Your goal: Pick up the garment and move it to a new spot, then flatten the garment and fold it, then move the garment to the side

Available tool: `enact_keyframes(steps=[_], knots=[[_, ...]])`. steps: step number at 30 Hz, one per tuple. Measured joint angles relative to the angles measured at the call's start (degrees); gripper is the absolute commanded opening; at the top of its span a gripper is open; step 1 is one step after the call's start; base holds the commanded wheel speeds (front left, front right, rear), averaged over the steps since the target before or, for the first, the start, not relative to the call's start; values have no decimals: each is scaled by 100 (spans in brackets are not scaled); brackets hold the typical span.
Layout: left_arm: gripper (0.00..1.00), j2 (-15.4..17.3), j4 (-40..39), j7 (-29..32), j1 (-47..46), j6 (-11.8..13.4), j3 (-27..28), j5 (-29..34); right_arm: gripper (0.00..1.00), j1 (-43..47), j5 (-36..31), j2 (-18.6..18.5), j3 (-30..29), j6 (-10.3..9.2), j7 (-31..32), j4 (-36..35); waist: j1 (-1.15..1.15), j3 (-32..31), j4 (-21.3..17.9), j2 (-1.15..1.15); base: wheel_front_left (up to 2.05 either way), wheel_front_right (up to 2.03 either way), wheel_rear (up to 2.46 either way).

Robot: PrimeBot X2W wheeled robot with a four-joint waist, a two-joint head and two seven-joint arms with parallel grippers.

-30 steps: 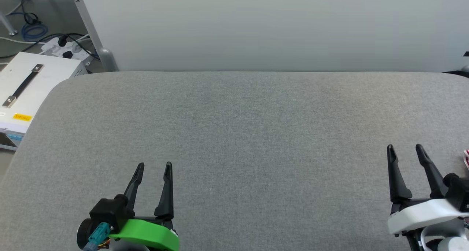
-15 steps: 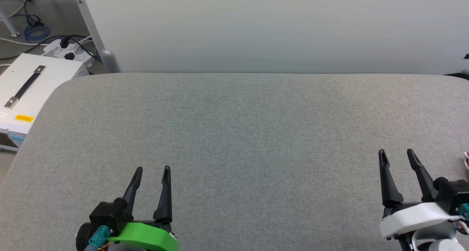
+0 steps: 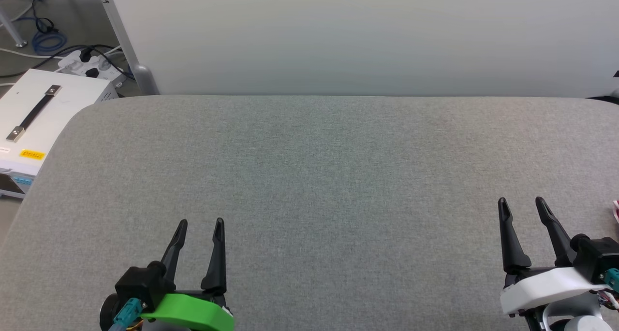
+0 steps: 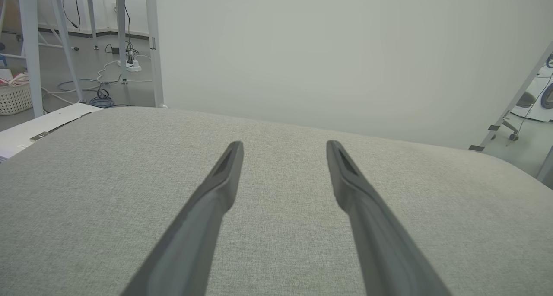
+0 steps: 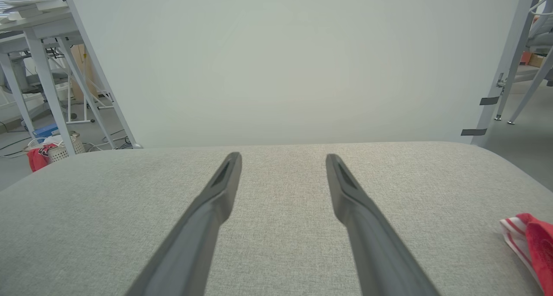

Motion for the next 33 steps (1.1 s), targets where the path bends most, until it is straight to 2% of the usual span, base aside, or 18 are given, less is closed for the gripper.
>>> enact_keyframes(steps=[1,2,33], knots=[[100,0,-10,0,0,0,1,-21,100,0,0,-1,1,1,0,0,0,0,0,0,0,0,0],[0,4,-10,7,-2,0,1,-22,0,-1,0,0,1,1,3,-1,0,0,0,0,0,0,0],[0,14,-87,312,-10,107,33,242,0,-2,-210,43,30,1,229,-31,0,14,-47,0,0,0,0]])
